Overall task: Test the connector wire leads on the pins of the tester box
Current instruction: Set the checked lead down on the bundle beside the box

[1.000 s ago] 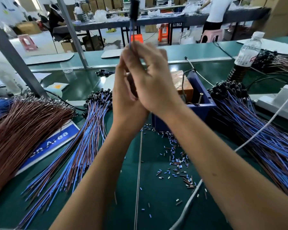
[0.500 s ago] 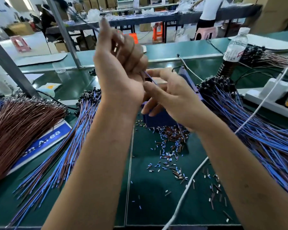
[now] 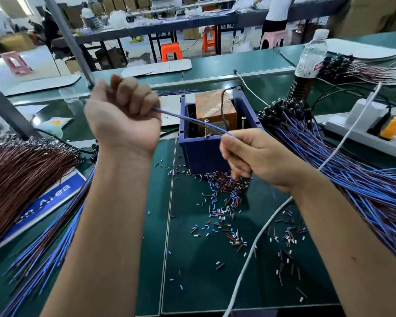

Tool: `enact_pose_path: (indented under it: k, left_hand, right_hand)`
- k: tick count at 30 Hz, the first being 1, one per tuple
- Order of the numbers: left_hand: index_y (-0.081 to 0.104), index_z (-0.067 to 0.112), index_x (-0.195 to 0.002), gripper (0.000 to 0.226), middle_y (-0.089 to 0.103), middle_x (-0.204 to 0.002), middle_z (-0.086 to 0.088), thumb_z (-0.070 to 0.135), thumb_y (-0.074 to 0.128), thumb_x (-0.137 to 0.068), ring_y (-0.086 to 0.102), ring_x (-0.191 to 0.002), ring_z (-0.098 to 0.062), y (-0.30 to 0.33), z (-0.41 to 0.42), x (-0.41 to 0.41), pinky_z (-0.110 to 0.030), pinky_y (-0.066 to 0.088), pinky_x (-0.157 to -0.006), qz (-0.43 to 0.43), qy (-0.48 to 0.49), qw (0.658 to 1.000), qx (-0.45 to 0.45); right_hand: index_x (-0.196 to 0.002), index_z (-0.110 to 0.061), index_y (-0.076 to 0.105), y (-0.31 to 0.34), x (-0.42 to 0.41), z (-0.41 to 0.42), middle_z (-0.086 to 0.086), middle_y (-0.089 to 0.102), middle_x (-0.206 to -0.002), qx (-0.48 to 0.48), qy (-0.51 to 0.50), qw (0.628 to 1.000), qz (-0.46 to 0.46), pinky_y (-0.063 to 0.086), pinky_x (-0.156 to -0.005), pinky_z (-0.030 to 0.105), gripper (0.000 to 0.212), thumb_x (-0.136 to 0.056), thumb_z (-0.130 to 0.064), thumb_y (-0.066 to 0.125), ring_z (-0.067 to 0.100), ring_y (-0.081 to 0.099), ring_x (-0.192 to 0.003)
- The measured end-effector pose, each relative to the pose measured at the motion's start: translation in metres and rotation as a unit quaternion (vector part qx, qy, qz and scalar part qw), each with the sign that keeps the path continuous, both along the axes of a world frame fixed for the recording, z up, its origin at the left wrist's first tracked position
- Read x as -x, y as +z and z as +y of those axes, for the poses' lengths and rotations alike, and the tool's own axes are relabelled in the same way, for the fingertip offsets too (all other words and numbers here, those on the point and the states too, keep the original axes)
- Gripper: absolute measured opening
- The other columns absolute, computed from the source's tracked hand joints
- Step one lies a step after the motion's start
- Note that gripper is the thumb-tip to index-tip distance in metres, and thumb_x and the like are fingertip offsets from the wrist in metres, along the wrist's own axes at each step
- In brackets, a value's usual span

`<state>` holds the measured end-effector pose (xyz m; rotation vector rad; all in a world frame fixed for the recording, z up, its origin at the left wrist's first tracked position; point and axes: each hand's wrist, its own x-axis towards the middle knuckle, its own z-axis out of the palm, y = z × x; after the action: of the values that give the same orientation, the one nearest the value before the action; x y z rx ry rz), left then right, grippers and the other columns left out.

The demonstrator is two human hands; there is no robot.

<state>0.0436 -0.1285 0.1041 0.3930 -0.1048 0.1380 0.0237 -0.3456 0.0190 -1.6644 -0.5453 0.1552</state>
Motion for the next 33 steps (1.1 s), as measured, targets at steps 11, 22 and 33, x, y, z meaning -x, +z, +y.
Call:
enact_pose_path:
  k: [11,22,33]
  left_hand:
    - [0.068,0.018,-0.089,0.03,0.055,-0.062,0.02,0.032,0.047,-0.107,0.043,-0.05,0.001,-0.066,-0.019,0.022,-0.023,0.035,-0.047,-0.165,0.2,0.769,-0.584]
    - [0.075,0.011,-0.104,0.01,0.074,-0.092,0.006,0.012,0.077,-0.094,0.069,-0.084,-0.007,-0.154,-0.045,0.012,-0.029,0.055,-0.073,-0.302,0.215,0.595,-0.713]
    - [0.069,0.008,-0.083,0.014,0.066,-0.068,0.004,0.012,0.072,-0.096,0.058,-0.061,-0.011,-0.155,-0.036,0.012,-0.02,0.044,-0.06,-0.147,0.214,0.694,-0.671]
  right_hand:
    - [-0.088,-0.017,0.078,-0.043,0.0,-0.03,0.004,0.062,-0.059,-0.025,-0.107,0.993,-0.034,0.034,-0.052,0.024,0.026,-0.099,-0.032,0.06,0.023,0.043,-0.055]
    - [-0.086,-0.003,0.076,-0.06,0.001,-0.021,0.007,0.07,-0.061,-0.005,-0.123,0.992,-0.014,0.039,-0.049,0.018,0.024,-0.093,-0.026,0.071,0.011,0.05,-0.048]
    - [-0.084,-0.007,0.072,-0.072,-0.001,-0.025,0.015,0.075,-0.071,-0.065,-0.168,0.982,0.049,0.055,-0.053,0.027,0.029,-0.086,-0.036,0.074,0.016,0.057,-0.046]
